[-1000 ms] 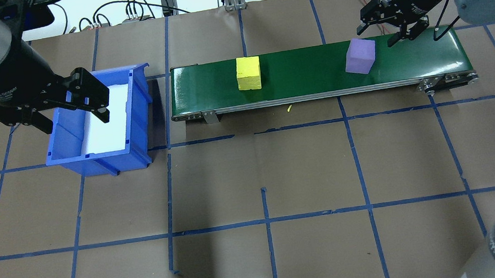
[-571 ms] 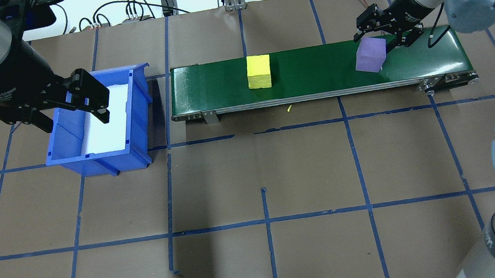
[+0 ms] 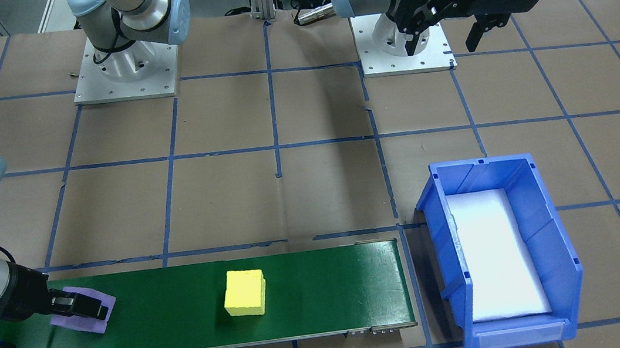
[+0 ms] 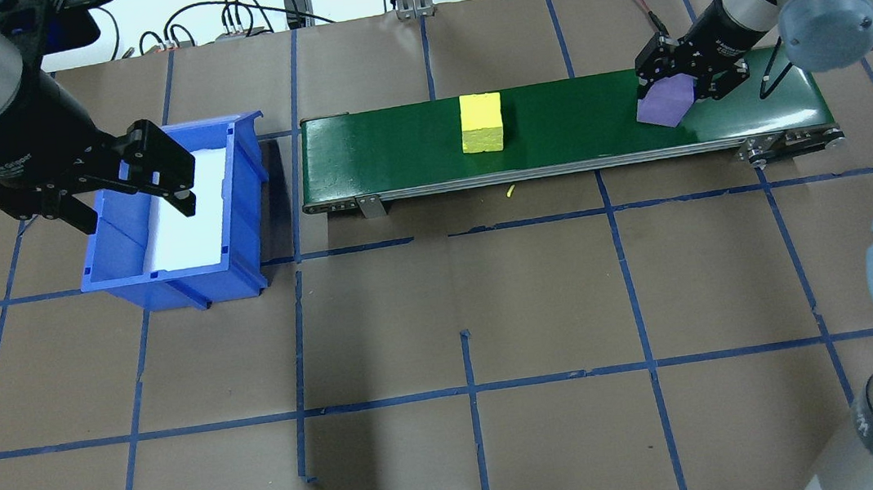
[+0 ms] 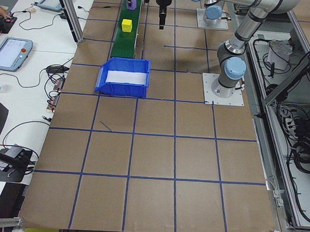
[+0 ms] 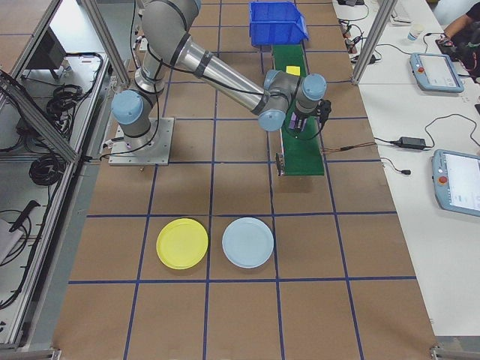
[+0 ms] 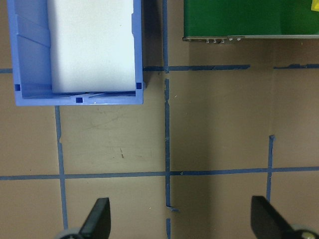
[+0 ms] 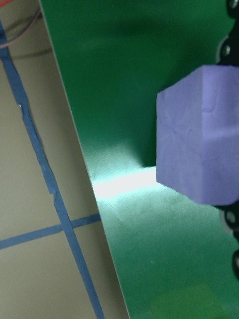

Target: Move block left to right into plate

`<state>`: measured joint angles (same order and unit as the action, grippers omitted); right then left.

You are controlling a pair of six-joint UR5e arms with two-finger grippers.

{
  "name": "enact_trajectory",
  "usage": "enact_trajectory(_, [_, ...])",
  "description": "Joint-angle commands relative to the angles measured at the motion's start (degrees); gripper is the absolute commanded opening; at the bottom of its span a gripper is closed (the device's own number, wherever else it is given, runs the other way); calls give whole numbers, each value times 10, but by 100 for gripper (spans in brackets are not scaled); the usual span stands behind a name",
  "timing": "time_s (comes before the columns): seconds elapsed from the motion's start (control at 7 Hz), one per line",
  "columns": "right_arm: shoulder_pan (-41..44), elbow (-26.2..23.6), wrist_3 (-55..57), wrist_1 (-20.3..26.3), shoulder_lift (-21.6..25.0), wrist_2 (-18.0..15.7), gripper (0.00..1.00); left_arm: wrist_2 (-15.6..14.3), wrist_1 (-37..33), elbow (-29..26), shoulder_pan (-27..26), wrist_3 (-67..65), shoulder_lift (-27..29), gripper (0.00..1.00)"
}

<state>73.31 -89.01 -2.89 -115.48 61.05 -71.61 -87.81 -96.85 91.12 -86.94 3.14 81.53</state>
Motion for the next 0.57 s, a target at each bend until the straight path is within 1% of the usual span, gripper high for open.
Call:
enact_trajectory(0.0, [-10, 16, -26, 3, 19, -89, 24, -7, 2, -5, 0, -1, 0, 100])
enact_trajectory(0.14, [-36, 17, -75, 3, 28, -139, 23, -12, 3, -7, 0, 0, 0, 100])
enact_trajectory(0.43, [-151, 11, -265, 3, 28, -143, 23, -8, 5, -1, 0, 4, 2, 100])
